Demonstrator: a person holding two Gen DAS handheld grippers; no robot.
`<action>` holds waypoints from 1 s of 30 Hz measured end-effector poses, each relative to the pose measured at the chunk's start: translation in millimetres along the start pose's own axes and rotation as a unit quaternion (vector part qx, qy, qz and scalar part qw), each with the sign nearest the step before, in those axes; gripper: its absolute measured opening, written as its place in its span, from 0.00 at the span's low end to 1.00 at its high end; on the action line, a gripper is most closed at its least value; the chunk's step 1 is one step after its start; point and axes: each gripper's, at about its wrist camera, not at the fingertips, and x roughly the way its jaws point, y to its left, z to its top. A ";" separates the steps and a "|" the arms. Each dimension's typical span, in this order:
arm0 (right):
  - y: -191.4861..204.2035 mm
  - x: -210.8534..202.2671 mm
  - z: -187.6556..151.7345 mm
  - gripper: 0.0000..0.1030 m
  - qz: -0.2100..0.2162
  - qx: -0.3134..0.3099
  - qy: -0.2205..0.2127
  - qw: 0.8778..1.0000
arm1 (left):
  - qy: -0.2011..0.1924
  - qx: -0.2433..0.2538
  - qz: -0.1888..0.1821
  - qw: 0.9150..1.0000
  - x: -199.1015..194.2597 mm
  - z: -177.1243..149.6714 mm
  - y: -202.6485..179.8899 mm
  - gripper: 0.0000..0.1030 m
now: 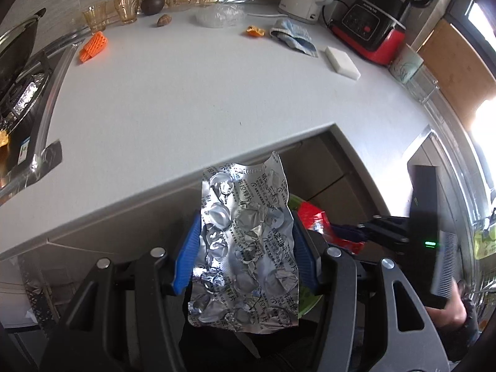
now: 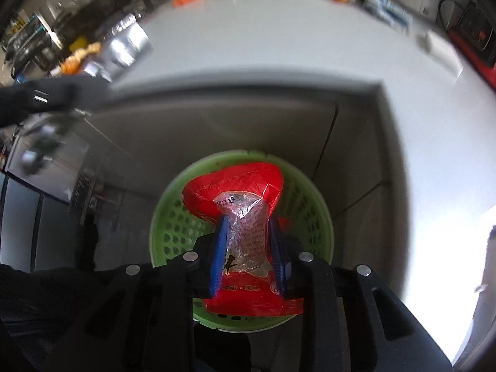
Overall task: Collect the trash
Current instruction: 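Carry the foil pack and red packet over the green basket and release both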
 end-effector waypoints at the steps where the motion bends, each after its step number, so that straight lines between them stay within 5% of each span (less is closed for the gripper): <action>1: -0.4 7.1 -2.0 0.34 0.000 0.000 0.006 1.000 | 0.001 0.001 0.002 1.000 -0.2 -2.4 -0.9 0.52; 5: -2.0 26.0 -8.9 0.51 0.008 0.004 0.025 1.000 | 0.008 0.003 0.003 1.000 1.1 -9.0 -3.4 0.52; 10: 0.5 15.2 -10.9 0.90 0.008 0.011 0.018 1.000 | 0.019 0.007 0.003 1.000 5.0 -14.1 -5.8 0.52; 15: 5.1 -17.7 -6.0 0.98 0.031 0.016 -0.006 0.999 | 0.021 0.008 0.002 1.000 6.9 -13.0 -5.9 0.53; 30: -4.2 -140.7 3.0 0.98 0.068 0.053 -0.129 0.988 | 0.047 0.020 0.008 0.999 37.8 -15.4 -14.6 0.53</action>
